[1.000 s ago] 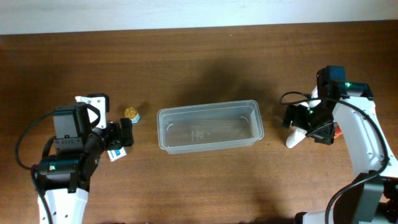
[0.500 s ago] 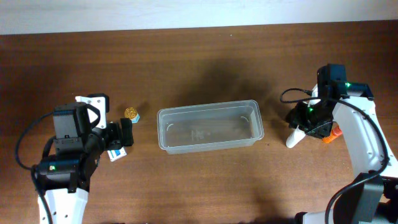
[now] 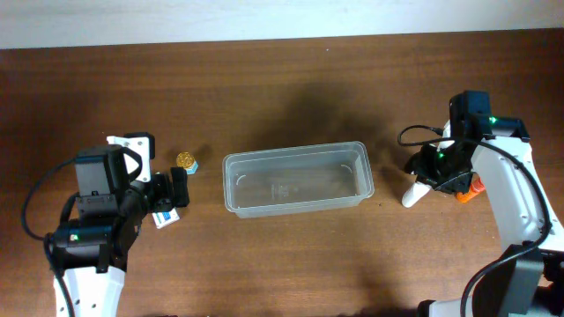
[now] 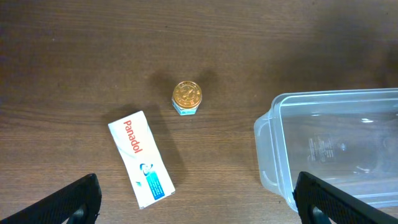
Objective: Pack container
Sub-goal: 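Move the right gripper to the white squeeze bottle and grasp it, then carry the white bottle into the container's right end and release, then grasp the dark Woods bottle with the right gripper, then place the Woods bottle into the container beside the white bottle, then move the right gripper to the orange Redoxon tube and grasp it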
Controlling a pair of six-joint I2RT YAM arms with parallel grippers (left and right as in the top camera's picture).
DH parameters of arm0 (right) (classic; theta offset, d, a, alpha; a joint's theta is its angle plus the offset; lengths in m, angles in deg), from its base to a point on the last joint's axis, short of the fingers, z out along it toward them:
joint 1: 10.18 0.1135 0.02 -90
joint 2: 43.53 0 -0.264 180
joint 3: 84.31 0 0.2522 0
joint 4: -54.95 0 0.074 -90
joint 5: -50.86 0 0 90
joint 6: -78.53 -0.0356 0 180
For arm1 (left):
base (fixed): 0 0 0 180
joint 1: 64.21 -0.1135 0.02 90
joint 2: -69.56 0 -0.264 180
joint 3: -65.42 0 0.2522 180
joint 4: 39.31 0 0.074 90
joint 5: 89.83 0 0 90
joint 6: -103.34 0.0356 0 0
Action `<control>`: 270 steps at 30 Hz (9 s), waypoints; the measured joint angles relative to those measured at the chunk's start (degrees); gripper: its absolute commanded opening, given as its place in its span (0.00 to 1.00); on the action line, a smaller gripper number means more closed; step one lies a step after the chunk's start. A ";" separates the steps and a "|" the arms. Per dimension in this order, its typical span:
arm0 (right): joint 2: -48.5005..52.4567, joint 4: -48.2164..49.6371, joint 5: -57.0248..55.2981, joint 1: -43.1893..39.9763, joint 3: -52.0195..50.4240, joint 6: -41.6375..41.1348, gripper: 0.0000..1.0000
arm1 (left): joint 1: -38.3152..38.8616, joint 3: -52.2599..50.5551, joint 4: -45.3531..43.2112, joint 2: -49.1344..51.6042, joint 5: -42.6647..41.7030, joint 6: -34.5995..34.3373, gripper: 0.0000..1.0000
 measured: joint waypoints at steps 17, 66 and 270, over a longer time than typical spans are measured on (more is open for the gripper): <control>-2.05 -9.09 -0.31 4.94 7.41 3.48 0.14 | 0.00 0.00 0.02 0.00 0.00 0.00 0.99; 12.70 -9.70 -8.02 26.71 25.86 11.30 0.76 | 0.00 0.00 0.02 0.00 0.00 0.00 0.99; 16.87 -9.64 -2.80 -19.91 15.43 5.97 0.13 | 0.00 0.04 1.29 0.00 0.00 0.00 0.99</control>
